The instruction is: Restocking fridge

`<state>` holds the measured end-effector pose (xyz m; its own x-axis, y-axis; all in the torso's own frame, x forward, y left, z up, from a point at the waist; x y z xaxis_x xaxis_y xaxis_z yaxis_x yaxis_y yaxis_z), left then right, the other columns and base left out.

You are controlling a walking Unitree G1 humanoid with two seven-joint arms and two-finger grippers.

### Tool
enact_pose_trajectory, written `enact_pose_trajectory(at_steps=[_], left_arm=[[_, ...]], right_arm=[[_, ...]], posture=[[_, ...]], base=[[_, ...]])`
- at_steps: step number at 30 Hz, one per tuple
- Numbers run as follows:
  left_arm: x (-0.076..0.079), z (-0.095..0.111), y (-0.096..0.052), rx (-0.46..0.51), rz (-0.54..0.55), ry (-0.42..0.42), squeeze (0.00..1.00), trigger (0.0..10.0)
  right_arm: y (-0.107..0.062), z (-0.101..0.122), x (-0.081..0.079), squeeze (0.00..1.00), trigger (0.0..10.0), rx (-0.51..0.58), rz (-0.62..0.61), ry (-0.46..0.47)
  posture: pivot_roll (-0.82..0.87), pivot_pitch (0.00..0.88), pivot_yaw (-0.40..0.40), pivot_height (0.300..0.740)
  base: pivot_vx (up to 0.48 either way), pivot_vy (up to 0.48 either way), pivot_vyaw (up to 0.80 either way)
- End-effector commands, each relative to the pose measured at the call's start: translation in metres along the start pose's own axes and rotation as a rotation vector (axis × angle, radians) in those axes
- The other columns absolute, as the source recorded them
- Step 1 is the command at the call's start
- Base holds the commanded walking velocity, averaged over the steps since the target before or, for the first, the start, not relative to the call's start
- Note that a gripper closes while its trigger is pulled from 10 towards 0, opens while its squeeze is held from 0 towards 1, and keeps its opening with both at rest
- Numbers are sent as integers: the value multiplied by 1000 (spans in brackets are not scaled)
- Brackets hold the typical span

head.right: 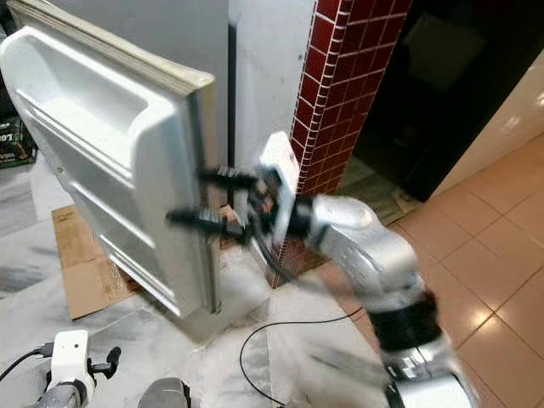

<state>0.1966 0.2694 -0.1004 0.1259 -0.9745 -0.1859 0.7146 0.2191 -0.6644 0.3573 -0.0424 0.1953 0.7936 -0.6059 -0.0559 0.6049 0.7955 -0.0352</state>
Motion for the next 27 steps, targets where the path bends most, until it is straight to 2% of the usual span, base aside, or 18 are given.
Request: enact_pose_trajectory(at_steps=[1,3,8,10,12,14,18,23,27], left_arm=[[-4,-5,-2,-14,17,-4,0,10000],[-6,-6,-2,-14,28,-6,0,10000],[-10,-4,-2,-5,3,18,0,10000],[-11,3,-1,26,-3,29,0,10000],[-9,13,-1,76,-8,35,0,10000],[-8,16,-1,90,-9,36,0,10000],[-7,28,-9,162,-7,41,0,10000],[-8,33,-16,190,-11,49,0,10000],[-7,41,-31,221,-19,58,0,10000]], right_arm=[[-3,-17,23,0,10000,-47,-157,-22],[-2,-29,34,0,10000,-72,-244,18],[6,-34,40,0,10000,-70,-281,26],[7,-40,53,0,10000,-90,-363,14],[6,-46,64,0,10000,-101,-427,41],[7,-48,67,0,10000,-102,-443,44],[13,-44,77,0,10000,-95,-488,-10],[26,-31,75,0,10000,-51,-501,21],[66,3,44,0,10000,70,-382,133]], posture=[[132,37,-69,740],[136,45,-71,740],[132,75,-46,740],[130,85,-30,740],[142,89,-28,740],[146,89,-26,740],[159,104,-17,740],[166,121,-8,740],[176,148,9,740]], base=[[0,0,0],[0,0,0],[0,0,0],[0,0,0],[0,0,0],[0,0,0],[0,0,0],[0,0,0],[0,0,0]])
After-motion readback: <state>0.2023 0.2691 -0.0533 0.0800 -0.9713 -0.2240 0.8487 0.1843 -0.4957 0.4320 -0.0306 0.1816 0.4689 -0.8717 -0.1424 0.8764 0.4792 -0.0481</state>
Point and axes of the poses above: a point about 5 cm out from each wrist's last joint towards the gripper, its own y axis pointing out of the wrist towards the gripper, its own z axis along the axis of the wrist's last joint, x = y × z, the point moved 5 cm from there along y, pointing out of the wrist towards the gripper, and after that the axes turned 4 degrees about y, right-handed, at the moved point
